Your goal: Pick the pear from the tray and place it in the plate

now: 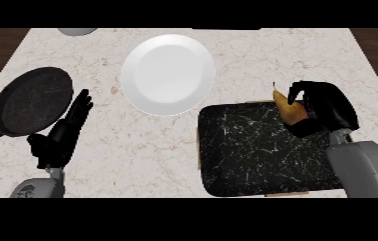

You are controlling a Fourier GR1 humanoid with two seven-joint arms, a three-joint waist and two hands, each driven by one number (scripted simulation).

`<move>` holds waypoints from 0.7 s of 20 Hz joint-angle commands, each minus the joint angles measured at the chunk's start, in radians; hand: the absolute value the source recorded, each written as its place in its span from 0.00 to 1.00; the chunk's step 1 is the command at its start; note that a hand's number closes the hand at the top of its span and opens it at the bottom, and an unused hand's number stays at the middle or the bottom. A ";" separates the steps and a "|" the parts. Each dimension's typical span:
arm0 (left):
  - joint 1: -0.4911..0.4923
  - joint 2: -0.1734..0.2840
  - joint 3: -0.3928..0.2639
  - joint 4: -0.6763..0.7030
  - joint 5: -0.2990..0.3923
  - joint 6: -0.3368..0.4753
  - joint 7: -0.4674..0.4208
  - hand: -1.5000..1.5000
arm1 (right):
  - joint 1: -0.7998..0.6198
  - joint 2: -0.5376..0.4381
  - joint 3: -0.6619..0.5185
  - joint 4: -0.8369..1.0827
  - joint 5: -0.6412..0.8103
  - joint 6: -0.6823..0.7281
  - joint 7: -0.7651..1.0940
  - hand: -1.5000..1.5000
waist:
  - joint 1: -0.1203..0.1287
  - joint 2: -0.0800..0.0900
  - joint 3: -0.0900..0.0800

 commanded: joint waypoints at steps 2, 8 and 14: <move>0.069 0.001 -0.001 -0.079 0.002 -0.018 0.018 0.50 | -0.044 -0.044 -0.052 -0.081 -0.055 0.054 -0.077 1.00 | -0.011 -0.004 0.001; 0.020 -0.016 0.009 -0.029 -0.012 -0.008 0.007 0.50 | -0.084 -0.003 -0.093 -0.193 -0.055 -0.031 -0.073 1.00 | -0.017 -0.004 0.001; -0.013 0.002 0.036 -0.028 -0.004 -0.032 0.046 0.50 | -0.223 0.111 -0.022 -0.290 -0.016 0.026 0.100 1.00 | -0.012 -0.003 0.001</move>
